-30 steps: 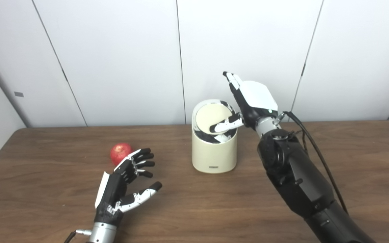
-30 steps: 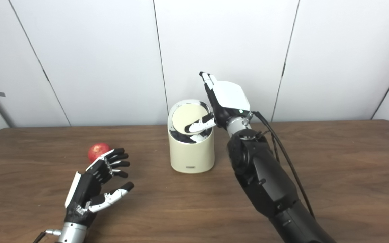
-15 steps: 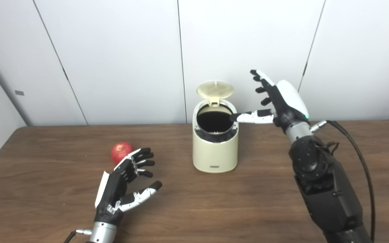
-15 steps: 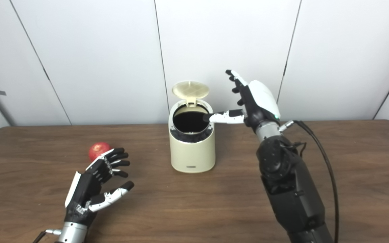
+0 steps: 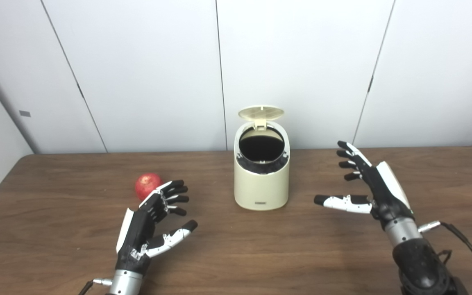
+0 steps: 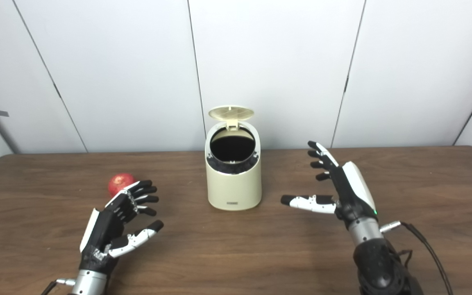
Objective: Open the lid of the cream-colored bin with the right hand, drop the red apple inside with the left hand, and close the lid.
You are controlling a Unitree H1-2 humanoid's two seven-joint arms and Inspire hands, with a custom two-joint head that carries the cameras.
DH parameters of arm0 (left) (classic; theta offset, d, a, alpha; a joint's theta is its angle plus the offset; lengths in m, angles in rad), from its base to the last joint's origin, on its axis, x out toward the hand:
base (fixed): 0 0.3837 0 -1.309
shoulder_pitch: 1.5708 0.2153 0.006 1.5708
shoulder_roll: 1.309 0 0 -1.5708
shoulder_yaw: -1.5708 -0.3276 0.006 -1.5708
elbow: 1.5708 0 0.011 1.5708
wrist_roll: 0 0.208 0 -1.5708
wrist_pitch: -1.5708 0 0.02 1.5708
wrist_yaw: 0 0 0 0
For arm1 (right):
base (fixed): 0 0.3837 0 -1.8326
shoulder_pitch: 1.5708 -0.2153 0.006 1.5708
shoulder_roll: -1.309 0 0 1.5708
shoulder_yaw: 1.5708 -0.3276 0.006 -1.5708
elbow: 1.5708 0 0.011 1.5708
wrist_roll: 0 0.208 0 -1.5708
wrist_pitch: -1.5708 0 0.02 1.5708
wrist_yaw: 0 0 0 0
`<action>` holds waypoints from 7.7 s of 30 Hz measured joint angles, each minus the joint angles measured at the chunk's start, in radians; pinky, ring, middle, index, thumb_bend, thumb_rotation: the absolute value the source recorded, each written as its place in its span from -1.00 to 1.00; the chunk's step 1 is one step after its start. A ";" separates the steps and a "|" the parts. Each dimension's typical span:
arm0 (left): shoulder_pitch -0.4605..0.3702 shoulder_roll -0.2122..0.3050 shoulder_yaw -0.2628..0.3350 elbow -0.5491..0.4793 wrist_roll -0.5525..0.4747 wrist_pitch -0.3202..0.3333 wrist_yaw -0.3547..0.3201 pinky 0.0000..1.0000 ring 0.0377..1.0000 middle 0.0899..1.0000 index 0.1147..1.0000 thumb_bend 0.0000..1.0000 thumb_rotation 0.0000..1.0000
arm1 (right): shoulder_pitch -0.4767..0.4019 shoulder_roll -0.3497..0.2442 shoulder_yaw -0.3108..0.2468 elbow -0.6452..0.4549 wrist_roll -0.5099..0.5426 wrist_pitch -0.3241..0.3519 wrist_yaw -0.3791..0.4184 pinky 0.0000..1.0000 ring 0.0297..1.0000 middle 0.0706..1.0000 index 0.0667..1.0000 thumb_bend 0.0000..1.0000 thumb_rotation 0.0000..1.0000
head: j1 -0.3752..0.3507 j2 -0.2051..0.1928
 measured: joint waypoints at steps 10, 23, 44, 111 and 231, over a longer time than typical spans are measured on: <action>0.001 -0.004 0.009 -0.004 0.054 -0.004 0.036 0.16 0.43 0.50 0.54 0.31 -1.00 | 0.112 0.013 0.009 -0.014 0.055 -0.064 -0.001 0.40 0.68 0.81 0.84 0.56 -0.50 | 0.077 0.006; -0.022 -0.073 0.160 -0.065 0.432 0.056 0.382 0.80 0.96 0.99 0.98 0.43 -0.64 | 0.144 0.005 0.010 -0.022 0.080 -0.087 0.000 0.52 0.71 0.80 0.86 0.52 -0.61 | 0.178 -0.009; -0.176 0.125 0.097 0.040 0.499 0.338 0.319 0.82 0.96 0.82 0.89 0.82 -0.51 | 0.144 -0.015 0.008 -0.049 0.056 -0.084 0.011 0.50 0.71 0.81 0.83 0.57 -0.71 | 0.176 -0.003; -0.312 0.153 -0.064 0.434 0.524 0.173 0.597 -0.32 -0.25 -0.22 -0.12 0.05 -1.00 | 0.193 -0.030 -0.011 -0.153 0.027 -0.040 0.040 0.40 0.64 0.80 0.77 0.48 -0.72 | 0.140 0.037; -0.388 -0.089 -0.012 0.101 0.147 0.023 0.376 0.01 0.25 0.32 0.40 0.39 -0.56 | 0.179 0.030 0.018 -0.117 -0.032 -0.045 0.015 0.41 0.60 0.79 0.77 0.47 -0.56 | -0.002 -0.018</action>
